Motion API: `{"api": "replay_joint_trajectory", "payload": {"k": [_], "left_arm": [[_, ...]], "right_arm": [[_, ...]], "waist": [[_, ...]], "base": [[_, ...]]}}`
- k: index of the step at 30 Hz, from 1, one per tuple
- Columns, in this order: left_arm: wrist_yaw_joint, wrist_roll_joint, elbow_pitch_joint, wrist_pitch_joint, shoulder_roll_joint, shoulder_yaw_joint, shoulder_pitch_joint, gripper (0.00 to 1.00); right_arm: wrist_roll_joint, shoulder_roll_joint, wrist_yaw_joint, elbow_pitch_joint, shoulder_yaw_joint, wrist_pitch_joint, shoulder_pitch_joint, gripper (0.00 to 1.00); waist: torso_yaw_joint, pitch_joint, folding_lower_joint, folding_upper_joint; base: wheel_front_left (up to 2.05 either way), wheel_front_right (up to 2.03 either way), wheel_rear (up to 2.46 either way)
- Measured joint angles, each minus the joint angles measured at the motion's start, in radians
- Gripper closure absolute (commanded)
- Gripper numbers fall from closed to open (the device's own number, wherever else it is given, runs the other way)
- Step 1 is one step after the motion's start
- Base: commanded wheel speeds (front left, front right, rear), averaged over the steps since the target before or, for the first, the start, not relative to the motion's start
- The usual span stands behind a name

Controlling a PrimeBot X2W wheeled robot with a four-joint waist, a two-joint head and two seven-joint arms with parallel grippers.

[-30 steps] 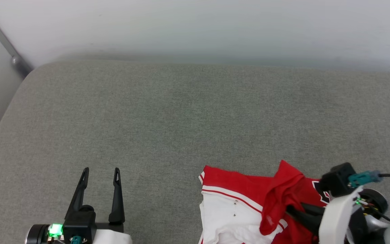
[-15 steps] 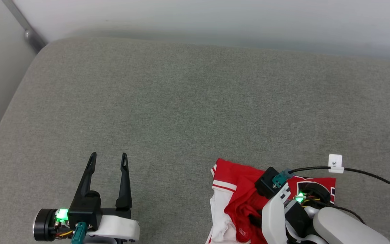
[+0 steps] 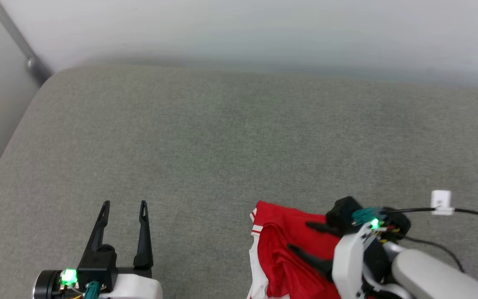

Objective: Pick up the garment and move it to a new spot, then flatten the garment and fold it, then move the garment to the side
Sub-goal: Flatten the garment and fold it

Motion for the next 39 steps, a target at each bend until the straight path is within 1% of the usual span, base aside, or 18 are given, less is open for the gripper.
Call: {"api": "replay_joint_trajectory", "payload": {"k": [2, 4, 6, 8, 12, 14, 17, 19, 21, 24, 31, 35, 39], "left_arm": [[0.0, 0.0, 0.0, 0.0, 0.002, 0.009, 0.013, 0.0], [-0.002, 0.0, -0.002, 0.0, 0.004, 0.013, 0.019, 0.0], [-0.002, 0.0, -0.003, 0.0, 0.004, 0.018, 0.027, 0.0], [-0.003, 0.0, -0.006, 0.0, 0.004, 0.022, 0.034, 0.0], [-0.009, 0.0, -0.013, 0.0, 0.004, 0.03, 0.041, 0.0], [-0.011, 0.0, -0.017, 0.0, 0.003, 0.029, 0.048, 0.0], [-0.014, 0.0, -0.022, 0.0, 0.0, 0.027, 0.053, 0.0], [-0.017, 0.0, -0.024, 0.0, -0.001, 0.026, 0.055, 0.0], [-0.021, -0.001, -0.026, 0.0, -0.002, 0.026, 0.06, 0.0], [-0.024, -0.002, -0.032, 0.0, -0.003, 0.029, 0.071, 0.0], [-0.034, -0.009, -0.049, 0.0, -0.006, 0.035, 0.091, 0.0], [-0.041, -0.009, -0.048, 0.0, -0.007, 0.035, 0.096, 0.0], [-0.044, -0.009, -0.044, 0.0, -0.01, 0.036, 0.106, 0.0]], "right_arm": [[-0.023, -0.024, 0.0, -0.043, -0.043, -0.04, 0.004, 0.0], [-0.041, -0.041, 0.0, -0.081, -0.114, -0.085, 0.015, 0.0], [-0.064, -0.043, 0.0, -0.107, -0.223, -0.136, 0.039, 0.0], [-0.12, -0.043, 0.0, -0.126, -0.332, -0.185, 0.07, 0.0], [-0.243, -0.001, 0.0, -0.132, -0.567, -0.269, 0.157, 0.0], [-0.303, 0.033, 0.0, -0.131, -0.67, -0.302, 0.204, 0.0], [-0.394, 0.09, 0.0, -0.13, -0.79, -0.351, 0.279, 0.0], [-0.453, 0.125, 0.0, -0.128, -0.852, -0.389, 0.327, 0.0], [-0.488, 0.165, 0.0, -0.127, -0.896, -0.422, 0.376, 0.0], [-0.527, 0.222, 0.0, -0.135, -0.936, -0.458, 0.439, 0.0], [-0.578, 0.342, 0.0, -0.191, -0.995, -0.495, 0.551, 0.0], [-0.594, 0.386, 0.0, -0.226, -1.004, -0.501, 0.603, 0.0], [-0.605, 0.412, 0.0, -0.243, -1.001, -0.504, 0.643, 0.0]], "waist": [[-0.014, -0.015, 0.0, 0.0], [-0.03, -0.028, 0.0001, 0.0], [-0.045, -0.041, 0.0, 0.0], [-0.06, -0.053, 0.0, 0.0], [-0.087, -0.073, 0.0, 0.0], [-0.097, -0.083, 0.0, 0.0], [-0.109, -0.095, 0.0, 0.0], [-0.115, -0.103, 0.0, 0.0], [-0.121, -0.111, 0.0, 0.0], [-0.13, -0.119, 0.0, 0.0], [-0.144, -0.132, 0.0, 0.0], [-0.144, -0.134, 0.0, 0.0], [-0.142, -0.135, 0.0, 0.0]], "base": [[0.0, 0.0, 0.0], [0.0, 0.0, 0.0], [0.0, 0.0, 0.0], [0.0, 0.0, 0.0], [0.0, 0.0, 0.0], [0.0, 0.0, 0.0], [0.0, 0.0, 0.0], [0.0, 0.0, 0.0], [0.0, 0.0, 0.0], [0.0, 0.0, 0.0], [0.0, 0.0, 0.0], [0.0, 0.0, 0.0], [0.0, 0.0, 0.0]]}}
